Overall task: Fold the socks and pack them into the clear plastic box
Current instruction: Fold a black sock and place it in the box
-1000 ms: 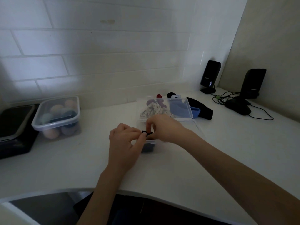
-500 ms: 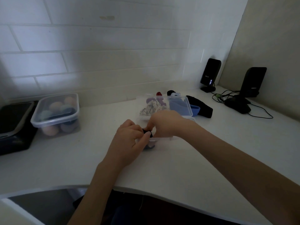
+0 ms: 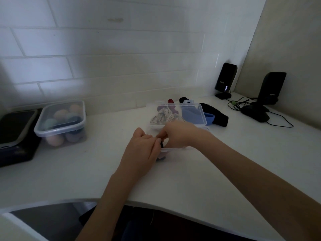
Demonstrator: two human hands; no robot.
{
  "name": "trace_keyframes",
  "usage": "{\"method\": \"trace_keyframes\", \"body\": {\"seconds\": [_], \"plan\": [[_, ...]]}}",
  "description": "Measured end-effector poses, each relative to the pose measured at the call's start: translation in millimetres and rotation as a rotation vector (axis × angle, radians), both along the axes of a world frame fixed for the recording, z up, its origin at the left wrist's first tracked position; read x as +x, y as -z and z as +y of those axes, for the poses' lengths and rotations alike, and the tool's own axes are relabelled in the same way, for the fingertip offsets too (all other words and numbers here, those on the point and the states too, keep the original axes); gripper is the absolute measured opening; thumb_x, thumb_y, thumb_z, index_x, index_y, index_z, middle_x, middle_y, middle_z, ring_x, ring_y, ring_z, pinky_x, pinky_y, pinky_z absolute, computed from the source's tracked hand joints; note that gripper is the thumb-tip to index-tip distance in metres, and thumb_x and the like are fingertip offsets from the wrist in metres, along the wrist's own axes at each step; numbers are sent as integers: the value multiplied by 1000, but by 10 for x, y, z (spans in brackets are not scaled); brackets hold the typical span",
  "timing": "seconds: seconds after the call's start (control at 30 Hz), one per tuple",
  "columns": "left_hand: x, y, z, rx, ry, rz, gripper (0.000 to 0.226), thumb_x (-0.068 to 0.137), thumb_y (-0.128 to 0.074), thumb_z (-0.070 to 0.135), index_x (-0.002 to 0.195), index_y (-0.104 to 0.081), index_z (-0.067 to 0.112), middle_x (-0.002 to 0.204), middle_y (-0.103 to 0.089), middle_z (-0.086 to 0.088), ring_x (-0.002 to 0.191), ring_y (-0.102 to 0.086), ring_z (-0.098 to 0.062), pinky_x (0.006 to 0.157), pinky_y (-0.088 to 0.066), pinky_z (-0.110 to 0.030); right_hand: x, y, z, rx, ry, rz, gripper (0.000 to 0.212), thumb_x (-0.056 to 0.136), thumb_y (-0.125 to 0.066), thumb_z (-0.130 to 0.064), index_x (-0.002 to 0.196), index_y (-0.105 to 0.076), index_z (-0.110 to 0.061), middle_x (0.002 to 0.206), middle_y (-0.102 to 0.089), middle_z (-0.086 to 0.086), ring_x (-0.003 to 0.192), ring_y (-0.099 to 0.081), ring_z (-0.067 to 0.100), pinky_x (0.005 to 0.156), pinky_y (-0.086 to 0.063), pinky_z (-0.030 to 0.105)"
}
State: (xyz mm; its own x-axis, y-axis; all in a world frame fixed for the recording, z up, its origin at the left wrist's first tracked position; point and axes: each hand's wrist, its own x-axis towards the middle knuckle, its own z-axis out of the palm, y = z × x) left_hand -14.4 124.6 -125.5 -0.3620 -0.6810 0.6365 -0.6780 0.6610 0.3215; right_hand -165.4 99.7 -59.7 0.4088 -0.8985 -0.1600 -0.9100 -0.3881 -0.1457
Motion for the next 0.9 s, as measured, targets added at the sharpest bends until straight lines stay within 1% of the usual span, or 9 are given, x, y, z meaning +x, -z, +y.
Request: {"method": "trace_keyframes", "body": {"seconds": [0.1,0.17,0.27,0.37,0.47,0.57,0.67,0.8,0.9], "plan": [[-33,28,41,22,1,9,26,92,-28,25,71,-42,25,66,-37,7,67,-36,-18,60,-24,-23,-73,17,16,29,-8,-78,33,86,-60,-30,119,-64,-34,115,-70,-9,100,-65,14,77,-50,24],[-27,47,42,69,-7,44,19,92,-26,28,75,-36,25,73,-39,6,68,-38,-14,61,-29,-22,-178,-5,24,194,41,-241,39,88,-62,-20,125,-59,-31,120,-67,-8,85,-69,9,68,-57,25],[-6,48,41,124,-4,191,28,91,-28,31,80,-48,13,81,-47,3,70,-43,-10,63,-34,-21,-276,-37,55,326,104,-398,49,88,-60,-8,131,-53,-31,123,-64,-1,74,-72,17,56,-60,28],[13,29,53,101,-15,304,34,88,-33,28,89,-59,6,89,-55,2,76,-50,-8,66,-43,-17,-217,4,75,235,40,-358,46,87,-63,-15,126,-56,-39,119,-64,-1,82,-71,20,57,-61,29],[34,19,39,86,-31,340,31,84,-38,22,83,-62,3,89,-59,-4,78,-51,-10,66,-46,-19,-165,23,38,263,23,-326,47,86,-65,-19,127,-55,-42,113,-64,-1,89,-68,23,58,-61,29],[41,0,40,111,-44,355,22,78,-42,11,79,-62,2,90,-59,-4,71,-51,-9,64,-44,-14,-143,19,14,186,-11,-256,43,88,-63,-22,127,-56,-39,86,-61,-3,69,-58,10,54,-52,14],[48,-6,39,102,-25,349,30,75,-38,19,79,-63,3,90,-57,0,72,-50,-11,64,-42,-14,-36,90,21,61,-33,-260,29,88,-63,-29,116,-67,-31,61,-49,-12,53,-42,6,46,-35,7],[49,4,29,116,10,347,34,75,-36,21,74,-64,2,87,-59,-2,77,-52,-10,64,-44,-21,-32,0,8,181,-47,-173,34,90,-56,-18,122,-63,-30,72,-55,-2,54,-45,10,50,-41,17],[43,19,38,114,3,322,35,77,-35,22,71,-64,2,86,-60,-2,74,-54,-11,65,-45,-27,-151,-155,5,309,24,-313,41,88,-60,-20,126,-58,-35,74,-53,-2,56,-43,11,47,-41,20]]}}
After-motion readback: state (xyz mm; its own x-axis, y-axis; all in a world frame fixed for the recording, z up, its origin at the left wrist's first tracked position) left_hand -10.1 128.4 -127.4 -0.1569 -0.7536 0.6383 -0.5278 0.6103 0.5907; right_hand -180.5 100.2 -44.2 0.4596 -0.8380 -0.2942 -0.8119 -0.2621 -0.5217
